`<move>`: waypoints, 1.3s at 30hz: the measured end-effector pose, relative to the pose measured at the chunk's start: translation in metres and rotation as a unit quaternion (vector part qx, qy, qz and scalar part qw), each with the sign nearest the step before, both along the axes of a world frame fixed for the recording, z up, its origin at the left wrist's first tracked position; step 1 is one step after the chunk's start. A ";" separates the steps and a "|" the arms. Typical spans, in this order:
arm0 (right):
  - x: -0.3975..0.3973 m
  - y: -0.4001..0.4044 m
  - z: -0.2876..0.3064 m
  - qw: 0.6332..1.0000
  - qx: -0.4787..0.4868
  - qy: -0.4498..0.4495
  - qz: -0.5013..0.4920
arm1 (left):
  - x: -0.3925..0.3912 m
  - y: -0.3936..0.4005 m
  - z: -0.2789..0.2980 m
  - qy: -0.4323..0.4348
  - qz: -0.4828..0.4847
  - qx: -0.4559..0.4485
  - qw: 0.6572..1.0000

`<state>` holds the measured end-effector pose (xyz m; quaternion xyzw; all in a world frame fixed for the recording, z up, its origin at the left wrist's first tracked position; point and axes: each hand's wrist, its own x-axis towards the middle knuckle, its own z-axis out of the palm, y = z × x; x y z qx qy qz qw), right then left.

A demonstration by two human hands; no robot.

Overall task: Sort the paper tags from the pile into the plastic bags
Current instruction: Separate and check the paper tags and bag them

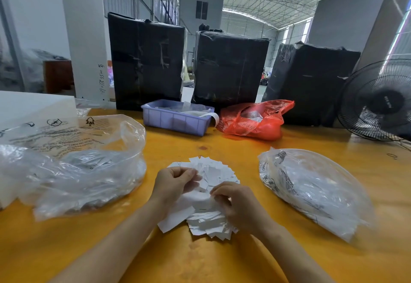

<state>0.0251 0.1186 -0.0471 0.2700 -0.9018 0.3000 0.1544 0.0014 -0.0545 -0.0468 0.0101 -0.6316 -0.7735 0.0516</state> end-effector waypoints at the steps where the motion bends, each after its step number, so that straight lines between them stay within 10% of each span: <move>1: 0.001 0.000 0.001 1.000 -0.020 0.009 -0.019 | 0.002 0.000 -0.001 0.003 0.001 0.001 1.000; 12: 0.002 0.012 0.015 0.854 -0.446 -0.250 -0.092 | 0.009 0.003 0.003 0.001 -0.014 0.096 0.995; 30: 0.003 0.000 0.016 0.765 -0.603 -0.226 -0.013 | 0.014 0.020 -0.005 0.027 -0.083 0.058 0.994; 35: 0.006 -0.001 0.012 0.818 -0.532 -0.214 -0.030 | 0.016 0.023 -0.005 0.033 -0.106 0.052 0.993; 39: 0.003 0.004 0.015 0.759 -0.614 -0.215 -0.036 | 0.016 0.024 -0.005 0.029 -0.114 0.057 0.991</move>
